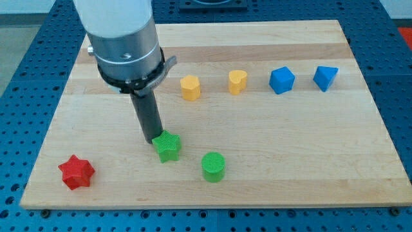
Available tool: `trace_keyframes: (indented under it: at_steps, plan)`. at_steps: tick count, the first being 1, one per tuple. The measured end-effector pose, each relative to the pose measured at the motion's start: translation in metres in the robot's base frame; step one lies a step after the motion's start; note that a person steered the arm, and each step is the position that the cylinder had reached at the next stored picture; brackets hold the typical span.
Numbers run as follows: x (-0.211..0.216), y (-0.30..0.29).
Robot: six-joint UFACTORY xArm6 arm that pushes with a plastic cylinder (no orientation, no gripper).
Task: Put the green star to the left of the green circle
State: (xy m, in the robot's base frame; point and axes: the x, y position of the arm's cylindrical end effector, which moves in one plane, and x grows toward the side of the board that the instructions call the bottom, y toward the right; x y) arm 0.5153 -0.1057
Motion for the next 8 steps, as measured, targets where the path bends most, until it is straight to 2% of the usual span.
trace_keyframes:
  at_steps: [2,5,8]
  plan:
    - [0.004,0.0]
    - [0.043,0.014]
    - [0.045,0.024]
